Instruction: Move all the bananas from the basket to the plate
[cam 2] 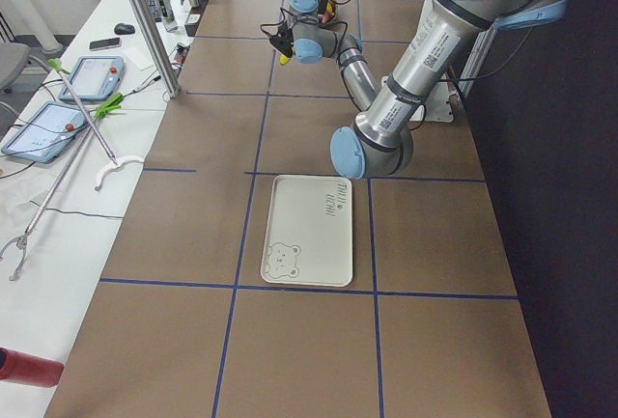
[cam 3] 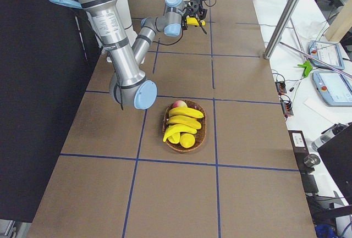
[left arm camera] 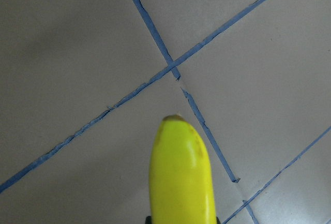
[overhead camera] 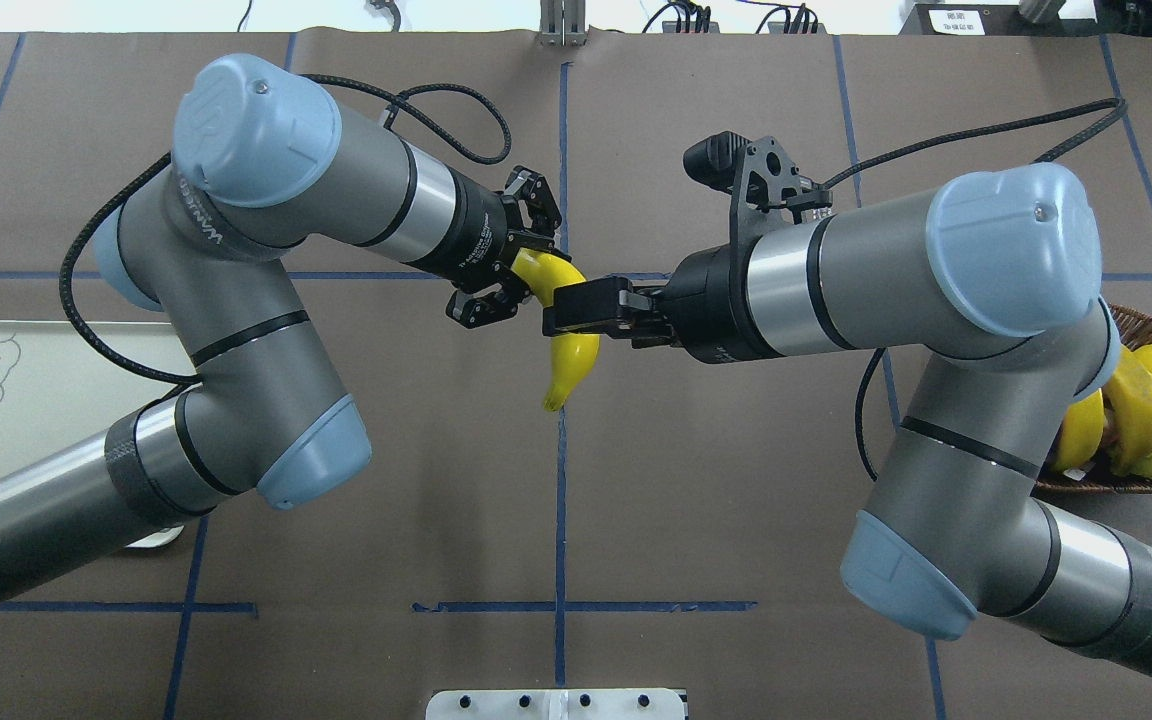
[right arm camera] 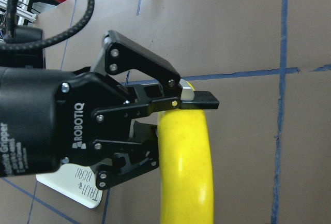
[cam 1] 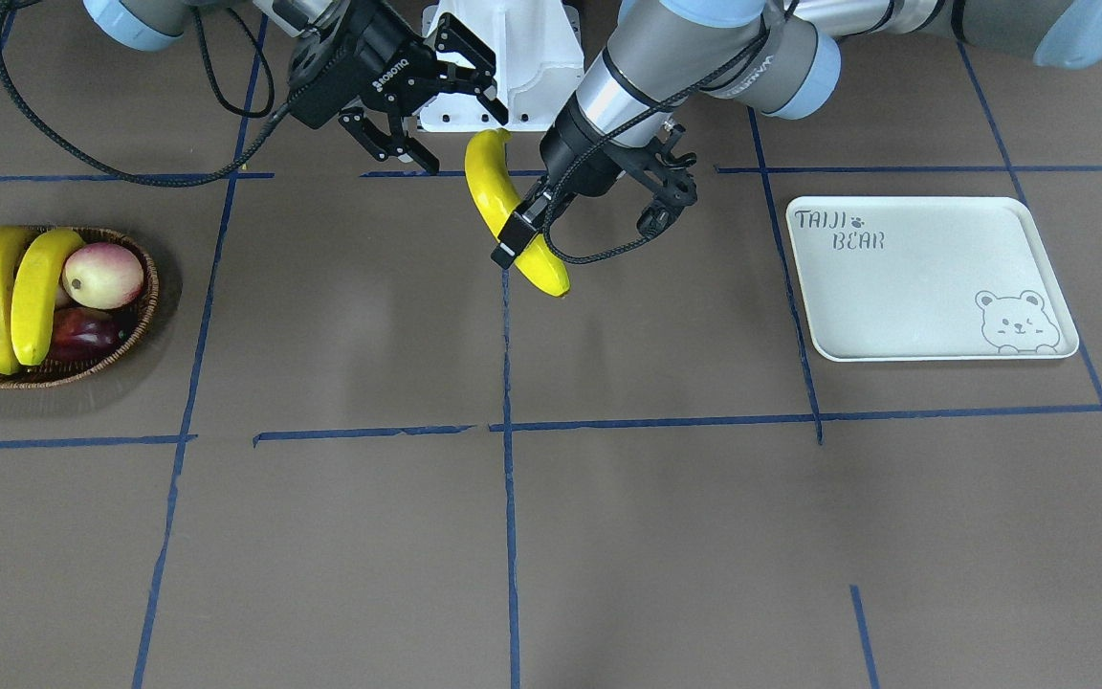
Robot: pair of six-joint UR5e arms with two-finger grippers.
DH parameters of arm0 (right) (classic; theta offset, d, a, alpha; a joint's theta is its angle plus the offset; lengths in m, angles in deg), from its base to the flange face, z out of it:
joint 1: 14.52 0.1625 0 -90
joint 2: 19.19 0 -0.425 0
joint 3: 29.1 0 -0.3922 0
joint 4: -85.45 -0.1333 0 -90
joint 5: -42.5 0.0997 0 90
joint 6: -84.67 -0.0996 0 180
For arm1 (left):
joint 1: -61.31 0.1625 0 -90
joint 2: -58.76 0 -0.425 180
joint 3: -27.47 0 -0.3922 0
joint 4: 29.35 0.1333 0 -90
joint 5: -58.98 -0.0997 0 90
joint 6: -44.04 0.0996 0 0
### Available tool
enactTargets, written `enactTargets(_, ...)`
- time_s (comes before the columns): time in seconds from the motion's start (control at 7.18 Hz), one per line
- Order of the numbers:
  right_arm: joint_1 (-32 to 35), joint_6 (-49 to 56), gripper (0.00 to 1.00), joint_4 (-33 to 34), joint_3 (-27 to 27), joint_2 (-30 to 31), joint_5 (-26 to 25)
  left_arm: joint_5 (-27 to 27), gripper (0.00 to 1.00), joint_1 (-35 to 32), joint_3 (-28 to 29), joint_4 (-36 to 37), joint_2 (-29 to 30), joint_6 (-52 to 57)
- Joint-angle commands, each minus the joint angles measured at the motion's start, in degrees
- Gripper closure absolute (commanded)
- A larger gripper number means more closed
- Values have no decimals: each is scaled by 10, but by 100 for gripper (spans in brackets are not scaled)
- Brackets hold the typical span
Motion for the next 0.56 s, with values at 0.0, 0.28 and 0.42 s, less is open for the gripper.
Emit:
enactTargets(0.0,96,39,0,153,-5,33,96,-1,100,-36,-51,9,-138,110)
enactTargets(0.28,114,135,0,268,-27,53,97,-2,100,-72,-68,9,-226,217)
enactTargets(0.42,123,169,0,297,-41,64,99,1,100,-90,-69,9,-249,253)
